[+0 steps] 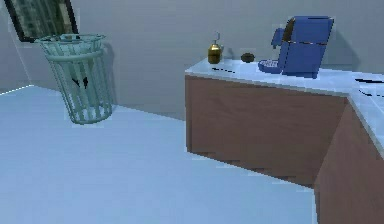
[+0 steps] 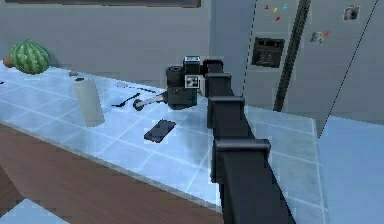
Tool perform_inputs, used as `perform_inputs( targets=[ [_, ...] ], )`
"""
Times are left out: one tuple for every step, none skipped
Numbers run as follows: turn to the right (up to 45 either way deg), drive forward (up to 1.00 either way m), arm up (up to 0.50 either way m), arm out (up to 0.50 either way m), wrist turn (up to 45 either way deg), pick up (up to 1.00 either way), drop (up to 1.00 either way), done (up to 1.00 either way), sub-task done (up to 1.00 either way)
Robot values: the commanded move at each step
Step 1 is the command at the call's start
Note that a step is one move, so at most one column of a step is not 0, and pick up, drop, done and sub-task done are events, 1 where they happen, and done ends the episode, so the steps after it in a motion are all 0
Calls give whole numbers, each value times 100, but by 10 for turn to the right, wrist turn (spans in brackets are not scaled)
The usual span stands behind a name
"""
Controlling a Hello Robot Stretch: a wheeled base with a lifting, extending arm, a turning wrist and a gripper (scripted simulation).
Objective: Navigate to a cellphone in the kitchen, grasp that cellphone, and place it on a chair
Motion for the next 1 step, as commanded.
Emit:
perform_inputs(
  targets=[
    [0,0,-16,0,0,0,0,0,0]
  ],
)
